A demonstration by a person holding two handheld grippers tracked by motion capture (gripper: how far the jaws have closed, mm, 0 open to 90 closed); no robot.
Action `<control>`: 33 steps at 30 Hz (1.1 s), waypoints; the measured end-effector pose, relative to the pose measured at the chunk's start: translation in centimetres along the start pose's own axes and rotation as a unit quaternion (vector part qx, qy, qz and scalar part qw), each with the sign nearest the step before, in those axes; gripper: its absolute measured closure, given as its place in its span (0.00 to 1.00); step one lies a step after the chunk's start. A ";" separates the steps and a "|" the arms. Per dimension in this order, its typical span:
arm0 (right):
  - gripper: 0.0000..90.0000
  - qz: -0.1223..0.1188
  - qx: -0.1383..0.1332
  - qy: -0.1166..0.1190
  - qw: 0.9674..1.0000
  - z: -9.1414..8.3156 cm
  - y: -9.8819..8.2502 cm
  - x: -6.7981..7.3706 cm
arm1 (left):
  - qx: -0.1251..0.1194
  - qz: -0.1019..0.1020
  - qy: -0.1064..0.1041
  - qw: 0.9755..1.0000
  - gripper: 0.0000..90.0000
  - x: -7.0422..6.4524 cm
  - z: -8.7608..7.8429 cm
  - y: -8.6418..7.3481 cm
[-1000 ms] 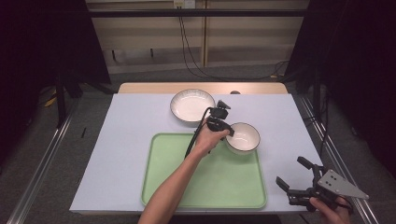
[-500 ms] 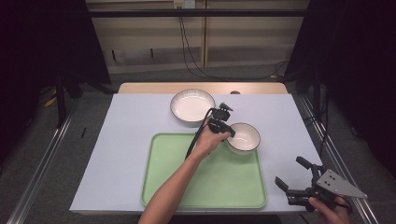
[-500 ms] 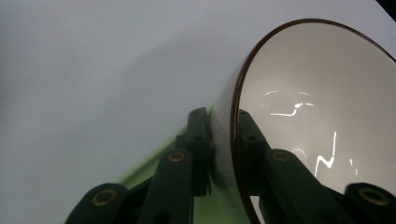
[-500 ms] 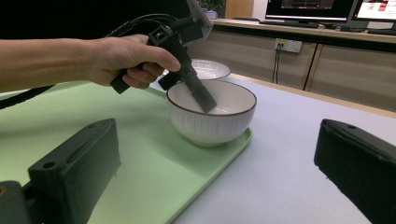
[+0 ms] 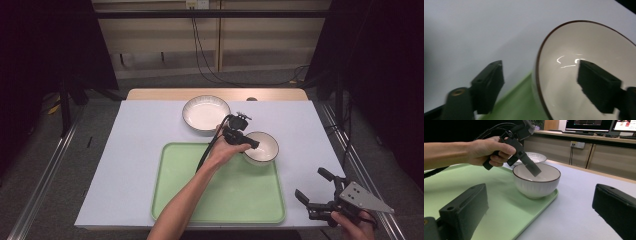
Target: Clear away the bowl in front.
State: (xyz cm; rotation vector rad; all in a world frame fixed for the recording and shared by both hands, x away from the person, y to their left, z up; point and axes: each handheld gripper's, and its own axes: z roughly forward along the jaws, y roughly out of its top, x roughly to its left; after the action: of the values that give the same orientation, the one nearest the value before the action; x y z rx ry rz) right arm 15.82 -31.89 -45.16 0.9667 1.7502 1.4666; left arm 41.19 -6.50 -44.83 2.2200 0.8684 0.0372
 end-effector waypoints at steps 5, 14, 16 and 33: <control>0.00 -0.003 0.000 0.001 1.000 0.0 0.0 -0.1 | -0.021 -0.003 0.005 1.000 0.05 0.1 -0.3 -0.2; 0.00 0.001 0.000 -0.001 1.000 0.0 0.0 0.0 | -0.059 0.015 -0.005 0.998 0.05 0.6 -2.0 -0.8; 0.00 0.001 0.002 0.000 1.000 0.0 0.0 0.0 | -0.072 0.014 0.001 0.997 0.05 0.5 -2.5 -0.9; 0.00 0.002 0.002 -0.003 1.000 0.0 0.0 0.0 | -0.149 0.020 0.064 0.987 0.04 0.8 -7.2 -2.5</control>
State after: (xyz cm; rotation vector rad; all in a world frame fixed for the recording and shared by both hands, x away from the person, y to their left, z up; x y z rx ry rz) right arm 15.81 -31.86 -45.16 0.9766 1.7487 1.4602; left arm 38.36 -0.22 -41.38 1.9699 0.8277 0.3124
